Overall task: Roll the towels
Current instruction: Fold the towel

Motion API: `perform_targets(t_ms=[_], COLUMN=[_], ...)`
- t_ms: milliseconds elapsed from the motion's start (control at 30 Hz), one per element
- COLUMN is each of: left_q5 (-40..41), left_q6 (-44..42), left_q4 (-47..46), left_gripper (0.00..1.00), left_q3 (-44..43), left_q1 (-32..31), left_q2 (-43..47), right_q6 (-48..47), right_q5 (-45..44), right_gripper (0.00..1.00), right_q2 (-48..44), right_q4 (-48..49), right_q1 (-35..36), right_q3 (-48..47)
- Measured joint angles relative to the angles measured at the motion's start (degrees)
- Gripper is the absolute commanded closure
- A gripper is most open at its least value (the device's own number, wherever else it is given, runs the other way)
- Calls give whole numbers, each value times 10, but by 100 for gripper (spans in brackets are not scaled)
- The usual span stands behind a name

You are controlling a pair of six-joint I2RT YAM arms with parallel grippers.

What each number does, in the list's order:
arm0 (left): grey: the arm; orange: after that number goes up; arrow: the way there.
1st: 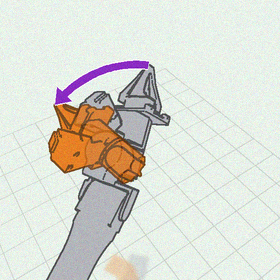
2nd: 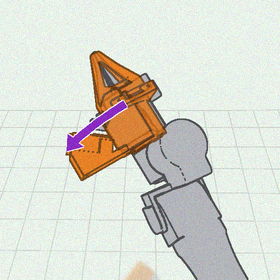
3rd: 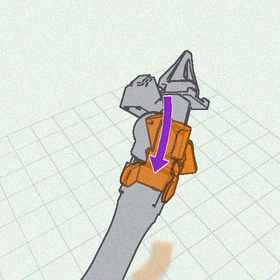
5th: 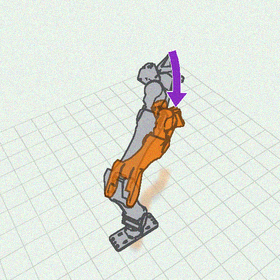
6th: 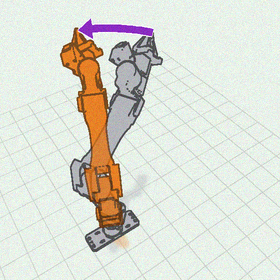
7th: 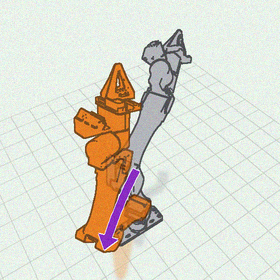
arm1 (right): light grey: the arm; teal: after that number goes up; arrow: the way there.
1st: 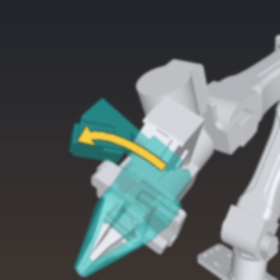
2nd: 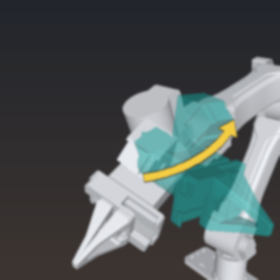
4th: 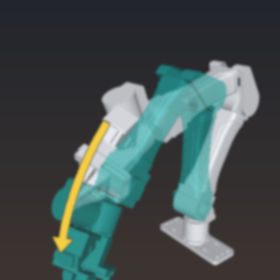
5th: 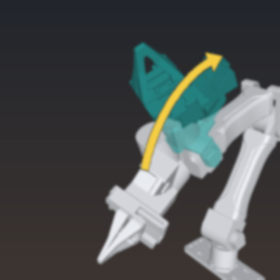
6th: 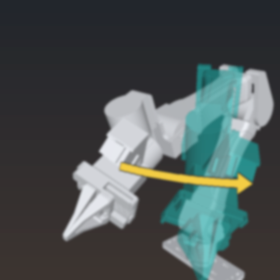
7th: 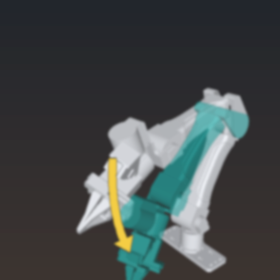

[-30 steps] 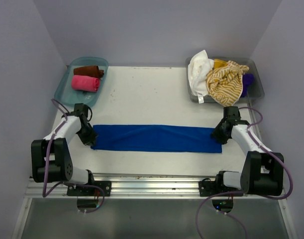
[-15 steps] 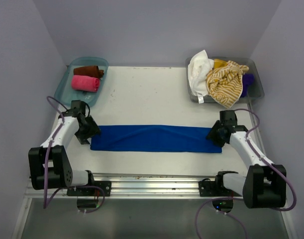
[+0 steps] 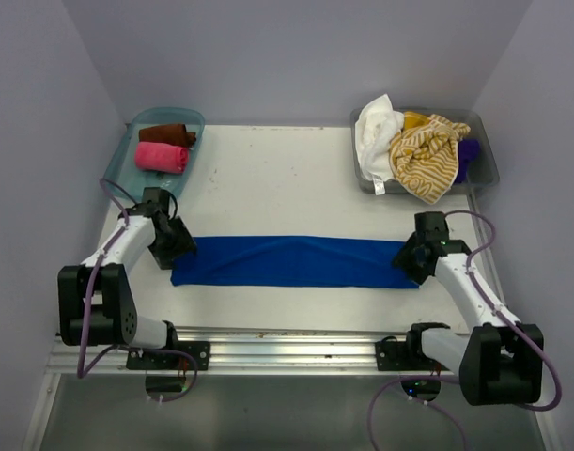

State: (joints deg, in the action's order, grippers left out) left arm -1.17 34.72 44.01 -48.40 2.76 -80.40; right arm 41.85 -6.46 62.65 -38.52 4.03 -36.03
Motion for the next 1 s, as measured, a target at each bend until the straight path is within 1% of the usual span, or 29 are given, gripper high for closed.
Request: perform_targets(t_ms=[133, 233, 300, 333, 400, 433, 500, 533, 633, 733, 1000], left_q5=[0, 0, -2, -2, -2, -3, -3, -4, -4, -5, -9], left_q6=[0, 0, 0, 0, 0, 0, 0, 0, 0, 0, -4], left_q4=[-16, -25, -31, -33, -37, -37, -37, -37, -37, -37, -31], left_gripper=[37, 37, 37, 38, 38, 38, 38, 38, 38, 39, 40], left_q3=[7, 15, 18, 19, 20, 20, 20, 20, 20, 20, 12], left_q1=[0, 0, 0, 1, 1, 1, 2, 2, 3, 5, 11], left_q2=[-19, -36, -47, -52, -61, -61, -61, -61, -62, -63, -76], right_q6=[-5, -5, -5, -5, -6, -6, -7, -6, -6, -5, -5], right_q5=[6, 17, 19, 19, 16, 14, 12, 11, 9, 2, -22], right_gripper=[53, 53, 57, 62, 67, 72, 78, 85, 94, 100, 100], right_q2=[4, 20, 26, 28, 31, 32, 35, 37, 37, 36, 12], right_q4=[-4, -4, -4, -4, -2, -1, 1, 1, 2, 1, -15], right_q1=[-69, -77, -76, -76, -76, -76, -76, -76, -76, -76, -77], right_q3=[13, 23, 29, 31, 31, 31, 31, 31, 31, 31, 27])
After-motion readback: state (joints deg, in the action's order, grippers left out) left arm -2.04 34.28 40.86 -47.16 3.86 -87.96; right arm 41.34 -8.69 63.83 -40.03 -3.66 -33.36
